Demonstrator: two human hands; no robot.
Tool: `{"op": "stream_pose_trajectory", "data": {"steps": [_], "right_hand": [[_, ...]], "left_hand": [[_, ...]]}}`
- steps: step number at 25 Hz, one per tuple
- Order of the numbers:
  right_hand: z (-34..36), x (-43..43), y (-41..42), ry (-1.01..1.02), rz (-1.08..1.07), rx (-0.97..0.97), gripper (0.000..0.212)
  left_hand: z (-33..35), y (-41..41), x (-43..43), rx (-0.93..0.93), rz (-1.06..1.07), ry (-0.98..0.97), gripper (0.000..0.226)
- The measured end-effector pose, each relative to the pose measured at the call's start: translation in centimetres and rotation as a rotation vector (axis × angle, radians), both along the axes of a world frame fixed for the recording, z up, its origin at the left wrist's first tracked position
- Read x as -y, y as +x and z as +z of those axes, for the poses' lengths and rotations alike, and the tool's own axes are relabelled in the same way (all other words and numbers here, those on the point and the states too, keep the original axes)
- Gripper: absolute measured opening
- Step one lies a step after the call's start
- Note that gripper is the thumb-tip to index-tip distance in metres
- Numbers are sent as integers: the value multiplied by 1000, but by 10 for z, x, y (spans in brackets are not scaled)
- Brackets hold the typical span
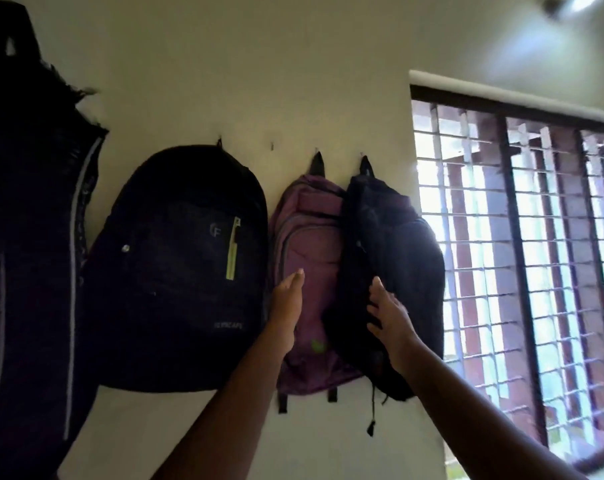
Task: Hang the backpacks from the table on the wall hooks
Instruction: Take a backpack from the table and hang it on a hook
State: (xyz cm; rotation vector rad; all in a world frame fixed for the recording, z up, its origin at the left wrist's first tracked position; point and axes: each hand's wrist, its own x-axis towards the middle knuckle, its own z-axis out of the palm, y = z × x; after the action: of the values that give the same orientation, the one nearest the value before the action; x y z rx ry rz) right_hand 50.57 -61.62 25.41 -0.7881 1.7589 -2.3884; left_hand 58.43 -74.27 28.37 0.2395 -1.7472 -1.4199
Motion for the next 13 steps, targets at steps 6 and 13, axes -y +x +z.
{"op": "stream_pose_trajectory", "data": {"steps": [6,13], "right_hand": [[-58,-139,-31,-6,-120,57,52],[-120,-354,-107,71,-424,202,75]], "left_hand": [[-80,-75,-113,41,-174,118,45],[-145,-164,-322,194,-437,221,43]]}}
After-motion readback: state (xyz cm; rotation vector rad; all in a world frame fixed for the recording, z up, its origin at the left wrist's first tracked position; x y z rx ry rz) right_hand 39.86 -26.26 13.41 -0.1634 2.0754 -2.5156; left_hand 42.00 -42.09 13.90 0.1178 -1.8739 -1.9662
